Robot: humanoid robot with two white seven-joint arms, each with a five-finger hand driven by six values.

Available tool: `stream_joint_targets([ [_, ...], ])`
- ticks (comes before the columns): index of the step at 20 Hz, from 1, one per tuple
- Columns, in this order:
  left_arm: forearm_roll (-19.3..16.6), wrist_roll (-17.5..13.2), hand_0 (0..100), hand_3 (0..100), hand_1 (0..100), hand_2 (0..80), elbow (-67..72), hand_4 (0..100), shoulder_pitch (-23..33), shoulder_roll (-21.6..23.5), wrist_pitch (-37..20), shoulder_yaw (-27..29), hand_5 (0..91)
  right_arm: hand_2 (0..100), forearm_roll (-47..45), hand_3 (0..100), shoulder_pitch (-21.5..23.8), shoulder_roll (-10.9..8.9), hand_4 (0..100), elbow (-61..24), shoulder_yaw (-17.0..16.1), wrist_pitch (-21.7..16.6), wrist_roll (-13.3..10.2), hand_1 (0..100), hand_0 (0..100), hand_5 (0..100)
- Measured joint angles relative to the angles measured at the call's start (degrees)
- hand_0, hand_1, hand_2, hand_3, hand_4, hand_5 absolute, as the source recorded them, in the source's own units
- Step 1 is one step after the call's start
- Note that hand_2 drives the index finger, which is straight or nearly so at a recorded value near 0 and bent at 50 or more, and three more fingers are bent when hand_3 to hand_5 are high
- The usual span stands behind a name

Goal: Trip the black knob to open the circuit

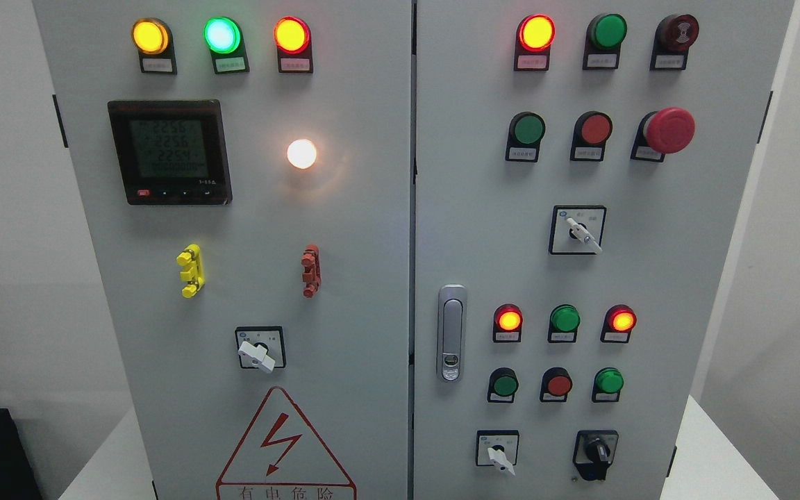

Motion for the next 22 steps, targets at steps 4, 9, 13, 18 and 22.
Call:
stream_joint_targets([
  [4,0.0,0.0,12,0,39,0.0,0.0,0,0.0,0.0,0.0,0.0,0.0,0,0.0,100,0.0,0.0,92,-5.3,0.0,-0.6,-0.2,9,0,89],
  [9,0.0,0.0,12,0,39,0.0,0.0,0,0.0,0.0,0.0,0.0,0.0,1,-0.1,100,0.0,0.0,93,-8.7,-0.1,-0.6,-1.0,9,0,92],
  [13,0.0,0.0,12,0,39,0.0,0.0,0,0.0,0.0,0.0,0.0,0.0,2,-0.2,100,0.0,0.02,94,-12.5,-0.9,-0.6,-1.1,10,0,93],
  [18,0.0,0.0,12,0,39,0.0,0.0,0,0.0,0.0,0.0,0.0,0.0,2,-0.2,100,0.9,0.1,96,-20.6,-2.2,1.8,-1.1,10,0,94],
  [22,0.0,0.0,12,0,39,0.0,0.0,0,0.0,0.0,0.0,0.0,0.0,3,-0.2,100,3.4,0.12,96,-29.2,-2.3,5.2,-1.1,10,0,95],
])
